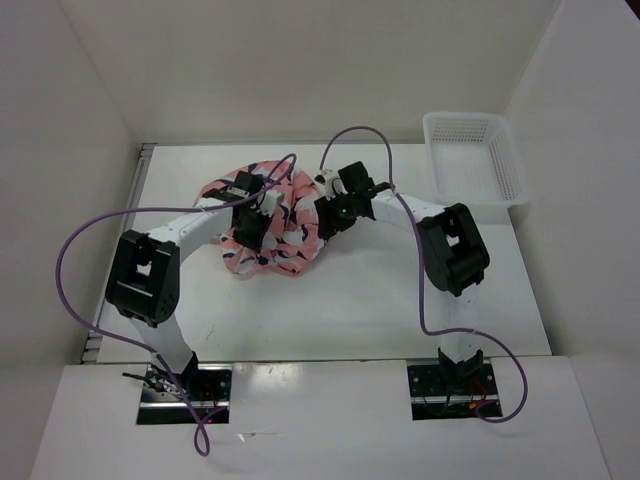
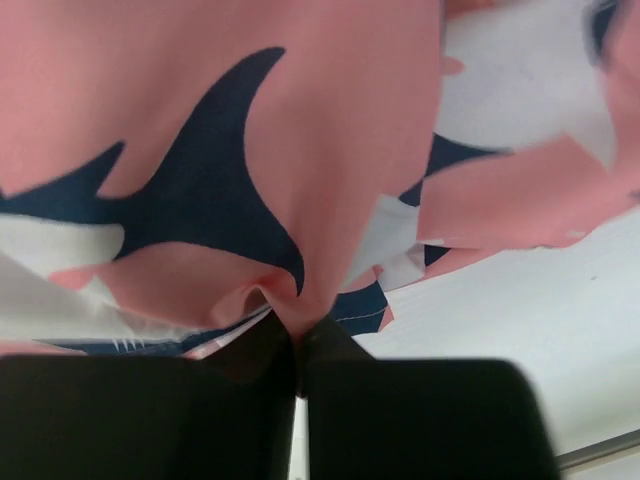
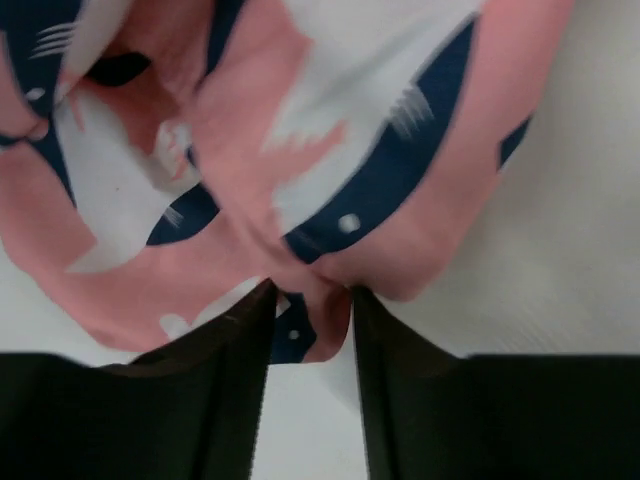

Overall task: Fold and stack the shorts
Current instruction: Flatten the shorts out

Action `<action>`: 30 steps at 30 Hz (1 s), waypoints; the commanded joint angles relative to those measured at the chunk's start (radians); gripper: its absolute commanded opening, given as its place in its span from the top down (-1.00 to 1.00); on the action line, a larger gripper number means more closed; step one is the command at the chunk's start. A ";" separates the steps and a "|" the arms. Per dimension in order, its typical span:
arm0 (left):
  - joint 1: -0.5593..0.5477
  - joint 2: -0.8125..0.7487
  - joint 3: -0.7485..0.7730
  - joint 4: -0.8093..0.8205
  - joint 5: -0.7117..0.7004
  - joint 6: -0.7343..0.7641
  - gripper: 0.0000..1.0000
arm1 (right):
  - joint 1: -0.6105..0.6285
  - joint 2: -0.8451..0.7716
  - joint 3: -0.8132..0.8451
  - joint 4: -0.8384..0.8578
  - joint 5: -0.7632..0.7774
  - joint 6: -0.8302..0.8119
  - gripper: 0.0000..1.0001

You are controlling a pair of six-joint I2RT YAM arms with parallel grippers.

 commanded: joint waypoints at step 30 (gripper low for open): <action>0.414 0.009 0.999 -0.017 -0.272 0.003 1.00 | -0.136 0.003 1.141 -0.045 0.471 -0.390 1.00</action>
